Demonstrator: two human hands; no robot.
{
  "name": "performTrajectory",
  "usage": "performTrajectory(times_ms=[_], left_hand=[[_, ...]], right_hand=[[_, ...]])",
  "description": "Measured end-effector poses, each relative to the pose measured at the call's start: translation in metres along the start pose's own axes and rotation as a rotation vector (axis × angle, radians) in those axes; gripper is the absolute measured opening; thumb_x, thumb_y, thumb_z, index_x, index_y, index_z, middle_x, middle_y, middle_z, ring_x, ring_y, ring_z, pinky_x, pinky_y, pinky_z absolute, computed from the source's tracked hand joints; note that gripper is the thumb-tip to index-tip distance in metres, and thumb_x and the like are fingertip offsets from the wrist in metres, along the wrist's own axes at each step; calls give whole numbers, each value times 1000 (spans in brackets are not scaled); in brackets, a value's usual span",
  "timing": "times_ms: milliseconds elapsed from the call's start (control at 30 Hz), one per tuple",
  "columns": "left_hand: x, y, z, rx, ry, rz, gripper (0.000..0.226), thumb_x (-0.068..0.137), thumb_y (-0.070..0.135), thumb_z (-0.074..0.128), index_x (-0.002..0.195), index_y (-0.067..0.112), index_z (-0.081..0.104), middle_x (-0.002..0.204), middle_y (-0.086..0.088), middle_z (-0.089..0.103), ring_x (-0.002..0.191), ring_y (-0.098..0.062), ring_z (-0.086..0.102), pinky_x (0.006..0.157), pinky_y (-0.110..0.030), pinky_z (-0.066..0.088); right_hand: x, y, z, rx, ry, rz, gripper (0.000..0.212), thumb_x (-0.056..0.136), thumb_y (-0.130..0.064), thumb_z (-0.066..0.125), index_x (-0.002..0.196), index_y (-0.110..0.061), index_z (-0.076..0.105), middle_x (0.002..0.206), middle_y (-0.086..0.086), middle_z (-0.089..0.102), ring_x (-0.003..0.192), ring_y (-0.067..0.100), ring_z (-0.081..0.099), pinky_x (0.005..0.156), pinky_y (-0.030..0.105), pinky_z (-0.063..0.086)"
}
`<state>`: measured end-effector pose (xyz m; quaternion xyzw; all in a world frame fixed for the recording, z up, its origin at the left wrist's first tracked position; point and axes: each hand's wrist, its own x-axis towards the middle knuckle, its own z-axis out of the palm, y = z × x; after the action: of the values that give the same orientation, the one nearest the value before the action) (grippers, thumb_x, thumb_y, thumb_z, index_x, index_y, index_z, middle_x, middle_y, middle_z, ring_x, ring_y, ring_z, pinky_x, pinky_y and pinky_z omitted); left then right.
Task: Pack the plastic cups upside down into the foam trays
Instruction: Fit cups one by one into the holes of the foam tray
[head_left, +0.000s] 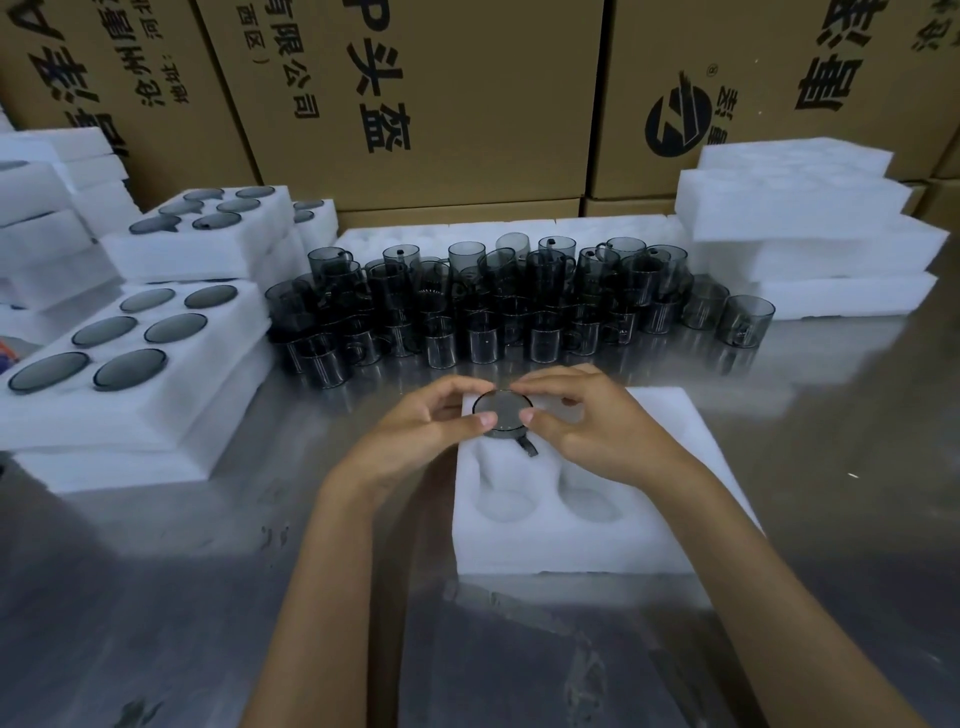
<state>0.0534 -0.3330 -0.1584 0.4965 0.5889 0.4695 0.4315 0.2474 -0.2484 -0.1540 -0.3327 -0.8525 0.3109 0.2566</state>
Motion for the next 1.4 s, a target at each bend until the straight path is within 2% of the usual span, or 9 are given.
performTrajectory(times_ms=[133, 300, 400, 500, 700, 833, 967, 1133, 1400], left_hand=[[4, 2, 2, 13, 25, -57, 46, 88, 13, 73, 128, 28, 59, 123, 7, 68, 117, -12, 63, 109, -37, 45], [6, -1, 1, 13, 67, -66, 42, 86, 22, 77, 123, 36, 63, 114, 13, 72, 110, -10, 67, 105, -38, 48], [17, -16, 5, -126, 367, -14, 35, 92, 21, 70, 124, 32, 63, 120, 3, 70, 100, -16, 70, 93, -38, 56], [36, -37, 0, 50, 710, 37, 61, 94, -1, 56, 146, 27, 42, 140, -9, 45, 98, -13, 59, 88, -29, 52], [77, -44, -5, 491, 604, 75, 69, 92, 7, 54, 154, 31, 32, 133, -7, 40, 115, -24, 49, 99, -36, 43], [93, -41, -10, 625, 615, 69, 52, 93, 12, 59, 142, 26, 49, 116, -7, 40, 110, -30, 49, 98, -43, 46], [89, -43, -8, 517, 691, 113, 24, 88, 12, 69, 110, 18, 60, 112, -4, 41, 108, -32, 53, 94, -37, 46], [70, -39, -4, 249, 704, 120, 28, 78, 23, 83, 91, 17, 59, 106, -5, 62, 101, -23, 61, 86, -32, 48], [26, 7, 26, -76, 612, 433, 40, 75, 12, 85, 103, 25, 60, 112, 6, 67, 102, -3, 64, 84, -26, 51]], right_hand=[[2, 1, 2, -59, 0, -21, 36, 95, -23, 68, 131, -21, 66, 132, -14, 58, 123, 1, 34, 107, 20, 30], [2, 0, 2, -116, 9, -13, 34, 96, -27, 65, 130, -26, 65, 128, -20, 56, 131, 4, 33, 109, 25, 21], [0, -2, 4, -191, 23, -11, 33, 96, -31, 61, 129, -32, 63, 133, -20, 57, 130, 3, 34, 100, 24, 14], [-1, -2, 4, -188, 40, -1, 31, 97, -31, 59, 127, -35, 63, 132, -21, 59, 129, 4, 37, 99, 22, 11], [0, 0, 1, -25, 77, 46, 22, 98, -28, 60, 115, -37, 70, 121, -24, 64, 124, 2, 43, 114, 30, 21], [1, 0, 0, 13, 74, 59, 20, 99, -28, 58, 111, -38, 71, 112, -27, 65, 121, 2, 46, 117, 40, 27], [1, -1, -1, 45, 66, 71, 21, 100, -26, 57, 109, -37, 72, 114, -24, 68, 123, 5, 48, 116, 42, 30], [0, -3, -4, 204, 74, 113, 21, 100, -21, 58, 110, -26, 75, 115, -16, 71, 122, 6, 57, 113, 43, 39], [-2, -4, -7, 381, 201, 134, 38, 98, -12, 61, 134, -25, 59, 125, -8, 65, 114, 9, 61, 97, 26, 51]])
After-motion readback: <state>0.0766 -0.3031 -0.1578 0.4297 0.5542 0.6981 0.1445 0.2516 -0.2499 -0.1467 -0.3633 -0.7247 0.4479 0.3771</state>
